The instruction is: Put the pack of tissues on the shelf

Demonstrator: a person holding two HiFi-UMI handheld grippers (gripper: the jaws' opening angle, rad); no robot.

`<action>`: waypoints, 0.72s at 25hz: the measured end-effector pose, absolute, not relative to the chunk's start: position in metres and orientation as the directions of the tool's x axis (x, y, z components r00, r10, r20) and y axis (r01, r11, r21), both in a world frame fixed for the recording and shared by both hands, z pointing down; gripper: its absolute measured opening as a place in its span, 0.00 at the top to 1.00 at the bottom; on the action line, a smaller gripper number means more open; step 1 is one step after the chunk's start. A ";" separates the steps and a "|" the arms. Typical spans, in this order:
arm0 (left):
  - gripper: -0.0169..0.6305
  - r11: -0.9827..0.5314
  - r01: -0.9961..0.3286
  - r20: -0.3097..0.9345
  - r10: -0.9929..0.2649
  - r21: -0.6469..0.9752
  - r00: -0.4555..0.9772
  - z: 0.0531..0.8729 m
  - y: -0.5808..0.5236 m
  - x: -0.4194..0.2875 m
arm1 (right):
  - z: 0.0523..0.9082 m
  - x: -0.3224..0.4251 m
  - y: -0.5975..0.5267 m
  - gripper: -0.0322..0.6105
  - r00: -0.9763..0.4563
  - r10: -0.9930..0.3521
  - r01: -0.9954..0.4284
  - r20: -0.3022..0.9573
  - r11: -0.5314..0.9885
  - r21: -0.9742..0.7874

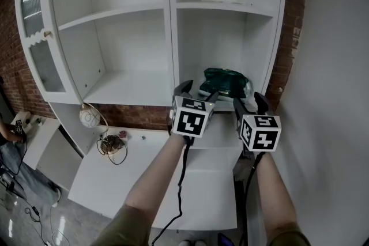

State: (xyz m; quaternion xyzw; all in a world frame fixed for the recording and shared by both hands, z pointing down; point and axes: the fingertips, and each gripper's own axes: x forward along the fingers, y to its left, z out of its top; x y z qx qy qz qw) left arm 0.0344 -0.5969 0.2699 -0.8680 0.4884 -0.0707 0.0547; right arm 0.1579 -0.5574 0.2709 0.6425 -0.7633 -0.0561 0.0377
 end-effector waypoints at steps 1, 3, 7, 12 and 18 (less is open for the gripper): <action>0.42 -0.519 -0.839 0.067 -0.854 -0.166 0.515 0.268 -0.595 0.034 | 0.268 0.159 -0.556 0.50 -0.169 -0.985 -0.977 -0.023 0.165 0.134; 0.42 -0.523 -0.836 0.061 -0.852 -0.167 0.521 0.266 -0.593 0.035 | 0.263 0.159 -0.553 0.51 -0.167 -0.985 -0.978 -0.037 0.161 0.134; 0.42 -0.528 -0.833 0.046 -0.848 -0.163 0.528 0.261 -0.586 0.036 | 0.252 0.160 -0.545 0.51 -0.169 -0.983 -0.979 -0.077 0.158 0.127; 0.42 -0.534 -0.835 -0.010 -0.842 -0.134 0.540 0.249 -0.565 0.030 | 0.239 0.157 -0.526 0.51 -0.176 -0.973 -0.980 -0.151 0.160 0.117; 0.42 -0.530 -0.842 -0.110 -0.835 -0.100 0.539 0.237 -0.525 0.015 | 0.234 0.149 -0.488 0.54 -0.197 -0.957 -0.979 -0.213 0.180 0.100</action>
